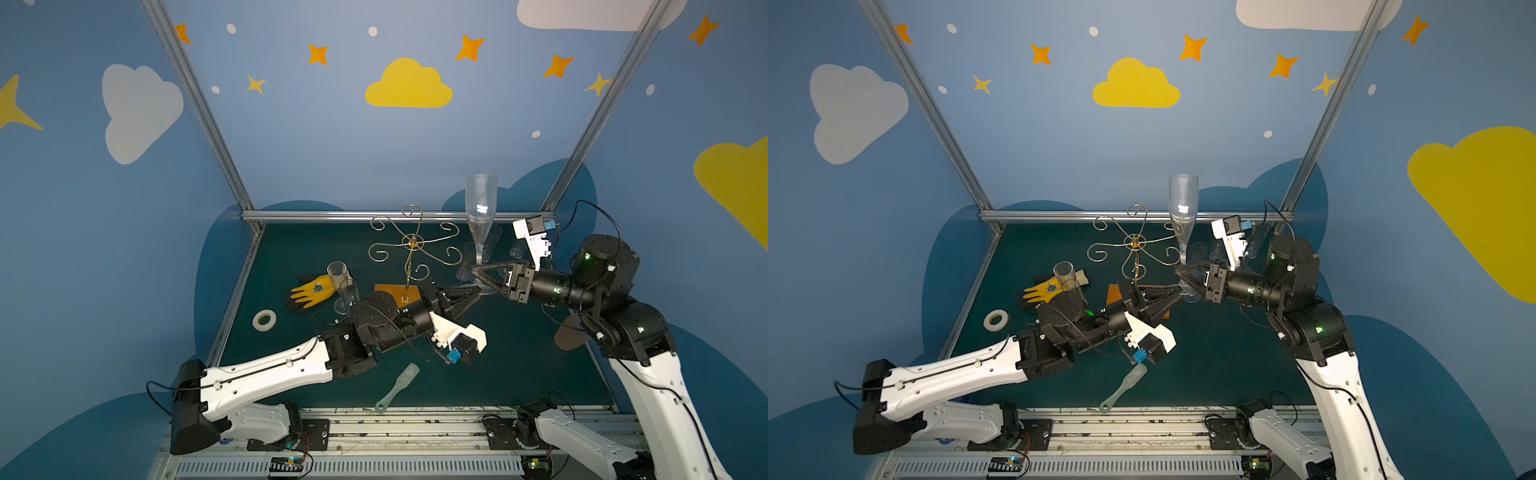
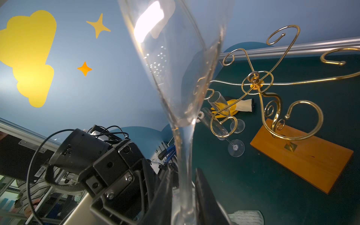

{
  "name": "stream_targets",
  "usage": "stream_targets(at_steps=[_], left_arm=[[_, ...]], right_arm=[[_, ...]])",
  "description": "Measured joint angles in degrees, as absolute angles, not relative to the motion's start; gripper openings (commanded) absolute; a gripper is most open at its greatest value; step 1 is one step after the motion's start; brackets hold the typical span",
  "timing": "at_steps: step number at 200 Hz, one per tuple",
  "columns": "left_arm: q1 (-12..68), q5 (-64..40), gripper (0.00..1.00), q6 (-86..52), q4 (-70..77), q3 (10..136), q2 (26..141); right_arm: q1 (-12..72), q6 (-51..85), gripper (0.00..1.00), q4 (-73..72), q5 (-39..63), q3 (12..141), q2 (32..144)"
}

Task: Take the wine glass off the wine glass rack
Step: Pick up the wine glass from the wine glass rack.

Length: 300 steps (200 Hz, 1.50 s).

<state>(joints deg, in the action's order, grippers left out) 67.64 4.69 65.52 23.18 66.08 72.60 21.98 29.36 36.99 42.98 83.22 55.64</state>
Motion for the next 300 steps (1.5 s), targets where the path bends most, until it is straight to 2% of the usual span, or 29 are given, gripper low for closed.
stream_targets(at_steps=[7,19,60,73,90,115,137,161,183,240,300], left_arm=[[67.6,4.7,0.03,65.6,23.3,66.1,72.6],[67.6,4.7,0.05,65.6,23.3,66.0,72.5],[67.6,4.6,0.59,64.9,23.7,65.9,72.3],[67.6,5.0,0.68,63.1,23.6,65.8,71.7],[67.5,5.9,0.75,58.4,23.4,65.8,70.3],[64.4,4.7,0.80,45.9,19.6,66.2,66.5],[56.2,0.0,0.82,29.3,16.2,68.0,63.2],[47.5,-6.3,0.84,12.7,13.8,69.8,61.1],[43.5,-13.6,0.85,0.6,12.1,71.2,61.1],[39.5,-25.6,0.87,-21.0,13.2,69.4,62.8],[39.4,-29.9,0.87,-31.5,16.1,66.3,64.3]], right_arm=[[22.1,29.2,0.00,36.9,42.9,83.2,55.7],[22.3,28.9,0.00,36.7,42.5,83.2,55.7],[22.9,28.3,0.00,36.7,42.2,83.1,55.8],[23.0,27.9,0.00,36.7,41.8,83.1,55.8],[23.0,26.2,0.00,37.4,40.8,83.1,55.8],[23.0,21.6,0.00,38.8,38.2,83.2,55.8],[23.1,16.3,0.00,38.7,35.8,82.3,55.2],[23.4,11.2,0.00,35.8,34.6,75.9,51.5],[24.4,8.2,0.00,33.2,34.2,70.0,48.8],[31.6,4.3,0.00,25.8,31.9,62.0,47.8],[42.2,1.0,0.00,19.4,25.5,58.5,47.5]])
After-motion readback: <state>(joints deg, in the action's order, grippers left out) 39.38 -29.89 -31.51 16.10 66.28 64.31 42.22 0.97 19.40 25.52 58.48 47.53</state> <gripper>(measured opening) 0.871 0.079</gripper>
